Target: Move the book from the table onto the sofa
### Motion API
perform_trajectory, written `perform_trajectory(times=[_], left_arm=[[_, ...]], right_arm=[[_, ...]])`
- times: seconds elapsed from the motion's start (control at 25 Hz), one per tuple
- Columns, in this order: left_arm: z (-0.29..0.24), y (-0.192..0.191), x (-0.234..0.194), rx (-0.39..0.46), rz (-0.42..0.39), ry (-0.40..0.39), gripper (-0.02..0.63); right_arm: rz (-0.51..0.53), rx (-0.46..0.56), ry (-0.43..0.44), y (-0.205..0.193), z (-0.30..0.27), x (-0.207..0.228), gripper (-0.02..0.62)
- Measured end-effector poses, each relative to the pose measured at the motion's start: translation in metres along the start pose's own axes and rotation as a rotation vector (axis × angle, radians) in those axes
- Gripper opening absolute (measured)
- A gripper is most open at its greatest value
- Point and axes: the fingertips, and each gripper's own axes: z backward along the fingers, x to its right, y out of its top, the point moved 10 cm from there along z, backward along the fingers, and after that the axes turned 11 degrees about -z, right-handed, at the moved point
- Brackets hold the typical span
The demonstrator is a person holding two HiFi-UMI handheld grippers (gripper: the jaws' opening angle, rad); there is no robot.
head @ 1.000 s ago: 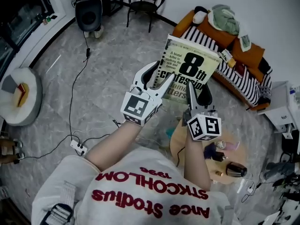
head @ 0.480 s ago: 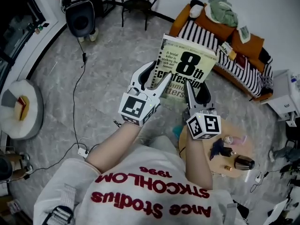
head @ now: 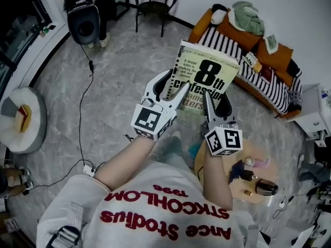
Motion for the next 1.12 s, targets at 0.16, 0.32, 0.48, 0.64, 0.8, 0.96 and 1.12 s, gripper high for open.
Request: perform_trajectory(times=[0.16,0.32,0.48,0.64,0.8,0.96,1.12], left_arm=[[-0.031,-0.003,-0.015,-0.007,-0.034,-0.004,0.232],[-0.068,-0.011,-0.018,-0.014,-0.022,-0.013,0.232],[-0.114,-0.022,-0.02,-0.022,-0.011,-0.032,0.232],[-0.152,-0.034,-0.014,-0.05,-0.004,-0.029,0.232],[-0.19,-0.036,-0.018,-0.062,-0.014,-0.023,0.232],[-0.227,-0.039,-0.016,-0.06,-0.024,-0.008,0.232],[-0.256,-0.045,-0.012,-0.058,-0.009,0.0,0.232]], right_arm=[[-0.014,0.0,-0.003,0.002,-0.029,0.017,0.255],[-0.017,-0.004,-0.019,0.008,-0.05,0.046,0.255],[-0.021,-0.011,-0.038,0.014,-0.072,0.083,0.255],[-0.026,-0.029,-0.046,0.017,-0.09,0.12,0.255],[-0.04,-0.031,-0.03,0.025,-0.114,0.151,0.255],[-0.035,-0.015,-0.02,0.034,-0.134,0.183,0.255],[-0.031,-0.021,-0.009,0.041,-0.147,0.21,0.255]])
